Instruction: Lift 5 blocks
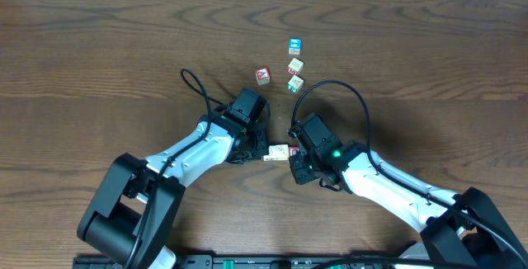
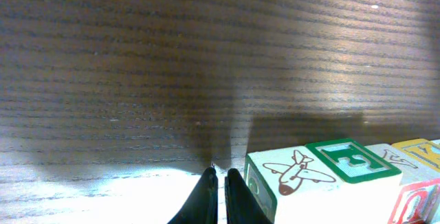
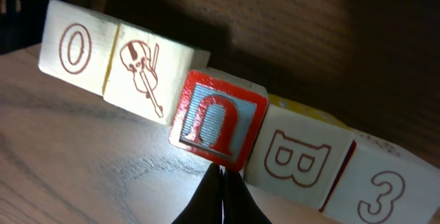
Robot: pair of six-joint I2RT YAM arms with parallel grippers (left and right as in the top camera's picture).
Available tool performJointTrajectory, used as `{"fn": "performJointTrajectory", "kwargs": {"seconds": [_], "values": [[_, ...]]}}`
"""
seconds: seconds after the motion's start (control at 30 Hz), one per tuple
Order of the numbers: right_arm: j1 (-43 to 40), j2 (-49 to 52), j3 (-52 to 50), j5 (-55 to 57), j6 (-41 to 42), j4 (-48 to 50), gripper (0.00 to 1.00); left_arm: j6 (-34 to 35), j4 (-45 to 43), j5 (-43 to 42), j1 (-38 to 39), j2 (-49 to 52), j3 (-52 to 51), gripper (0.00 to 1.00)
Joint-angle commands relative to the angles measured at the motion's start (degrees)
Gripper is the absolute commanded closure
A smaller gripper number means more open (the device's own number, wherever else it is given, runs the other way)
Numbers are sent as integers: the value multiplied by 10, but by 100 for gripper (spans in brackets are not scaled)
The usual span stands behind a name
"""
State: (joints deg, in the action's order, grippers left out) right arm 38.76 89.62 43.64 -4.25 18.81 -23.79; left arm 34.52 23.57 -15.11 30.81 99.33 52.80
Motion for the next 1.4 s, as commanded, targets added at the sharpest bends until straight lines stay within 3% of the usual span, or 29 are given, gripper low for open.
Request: {"fn": "performJointTrajectory", "kwargs": {"seconds": [0.0,1.37], "values": [[4,5,-4,12,-7,7,99,1,1,-3,-2,9,-4,92],[3,5,-3,36,-4,-42,99,1,1,-3,-2,9,-4,93]]}}
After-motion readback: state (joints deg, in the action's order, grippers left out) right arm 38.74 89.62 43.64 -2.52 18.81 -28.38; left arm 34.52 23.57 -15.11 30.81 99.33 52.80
